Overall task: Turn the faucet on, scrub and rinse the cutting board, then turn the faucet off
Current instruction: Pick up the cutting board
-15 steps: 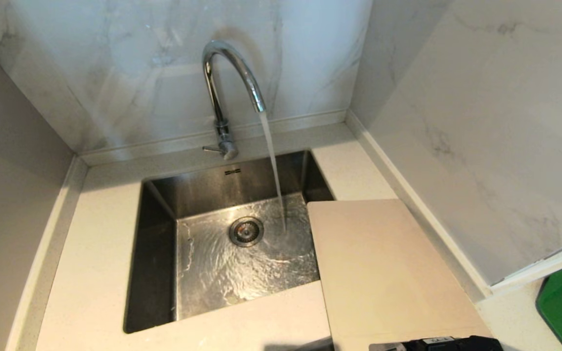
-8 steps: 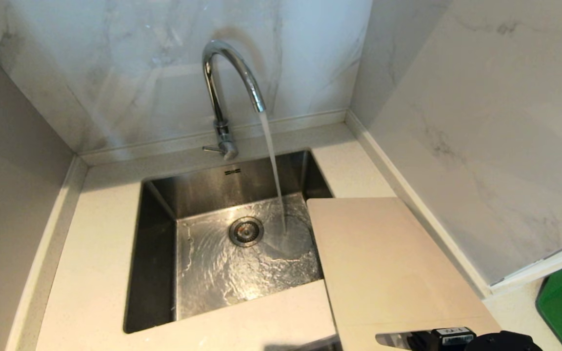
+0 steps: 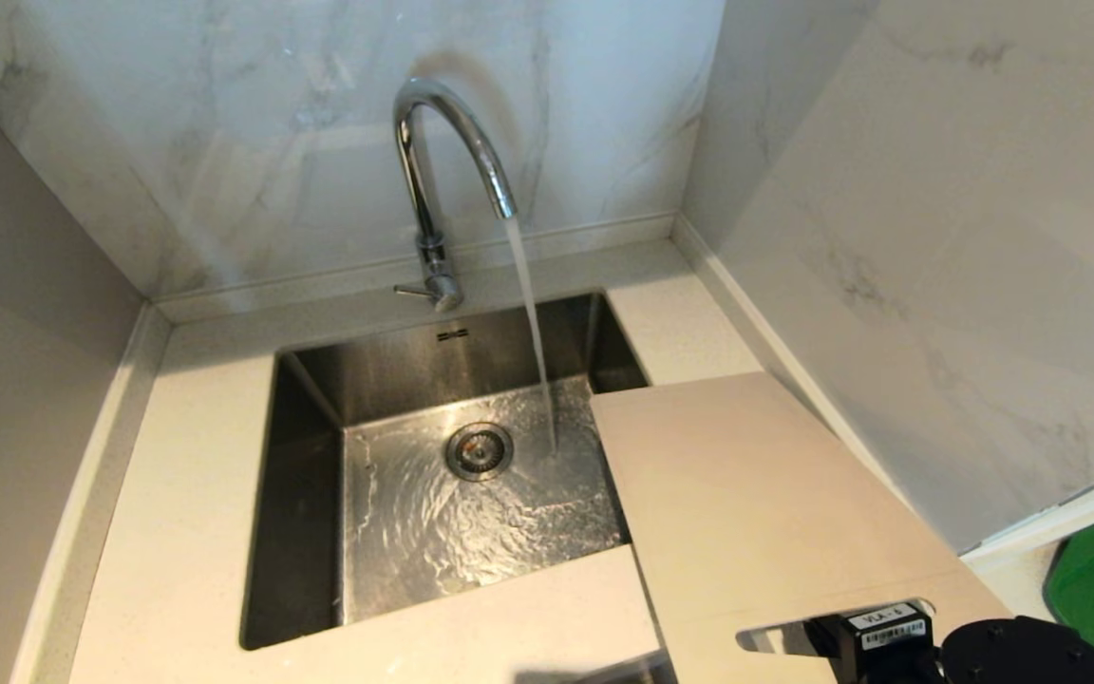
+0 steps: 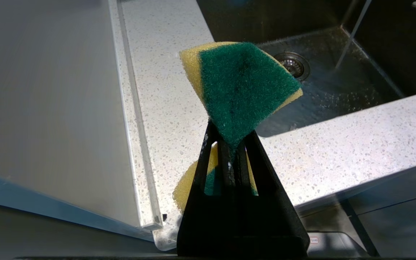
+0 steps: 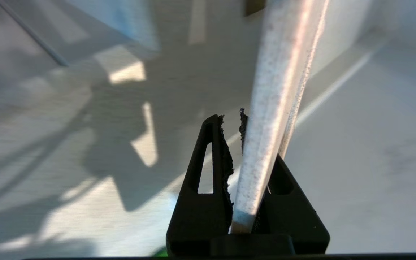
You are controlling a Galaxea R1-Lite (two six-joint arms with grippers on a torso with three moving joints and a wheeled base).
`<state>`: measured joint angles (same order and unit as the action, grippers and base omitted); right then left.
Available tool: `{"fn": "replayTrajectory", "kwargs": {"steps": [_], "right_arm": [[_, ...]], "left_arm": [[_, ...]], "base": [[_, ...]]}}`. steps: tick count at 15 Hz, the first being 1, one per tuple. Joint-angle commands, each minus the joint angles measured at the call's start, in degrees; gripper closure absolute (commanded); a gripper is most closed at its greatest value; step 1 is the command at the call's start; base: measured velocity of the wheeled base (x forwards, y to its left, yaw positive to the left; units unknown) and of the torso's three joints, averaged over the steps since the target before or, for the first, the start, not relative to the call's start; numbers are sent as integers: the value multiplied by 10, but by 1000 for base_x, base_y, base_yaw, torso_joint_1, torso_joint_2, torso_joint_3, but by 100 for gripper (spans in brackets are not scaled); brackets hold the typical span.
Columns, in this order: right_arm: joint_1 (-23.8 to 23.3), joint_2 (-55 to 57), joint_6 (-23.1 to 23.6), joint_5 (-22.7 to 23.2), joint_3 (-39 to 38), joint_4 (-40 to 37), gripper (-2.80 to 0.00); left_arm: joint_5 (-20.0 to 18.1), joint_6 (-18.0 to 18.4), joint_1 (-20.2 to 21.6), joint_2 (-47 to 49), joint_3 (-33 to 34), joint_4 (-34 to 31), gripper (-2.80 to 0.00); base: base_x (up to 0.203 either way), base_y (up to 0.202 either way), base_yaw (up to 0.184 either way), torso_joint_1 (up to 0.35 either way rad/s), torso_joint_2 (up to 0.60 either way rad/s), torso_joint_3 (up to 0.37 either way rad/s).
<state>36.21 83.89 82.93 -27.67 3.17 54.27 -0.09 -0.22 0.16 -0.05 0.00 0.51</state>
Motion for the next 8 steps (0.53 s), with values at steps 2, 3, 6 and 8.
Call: {"fn": "replayTrajectory", "kwargs": {"steps": [2, 3, 6, 8], "right_arm": [[-2, -24, 55, -3, 29, 6, 0], [-2, -32, 64, -5, 35, 7, 0], [-2, -55, 107, -8, 47, 8, 0], [-3, -69, 149, -8, 64, 8, 0]], "left_arm": [[0, 0, 0, -1, 0, 0, 0], [0, 0, 0, -1, 0, 0, 0], [0, 0, 0, -1, 0, 0, 0], [1, 0, 0, -1, 0, 0, 0]], "base": [[0, 0, 0, 0, 0, 0], [0, 0, 0, 0, 0, 0], [0, 0, 0, 0, 0, 0], [0, 0, 0, 0, 0, 0]]}}
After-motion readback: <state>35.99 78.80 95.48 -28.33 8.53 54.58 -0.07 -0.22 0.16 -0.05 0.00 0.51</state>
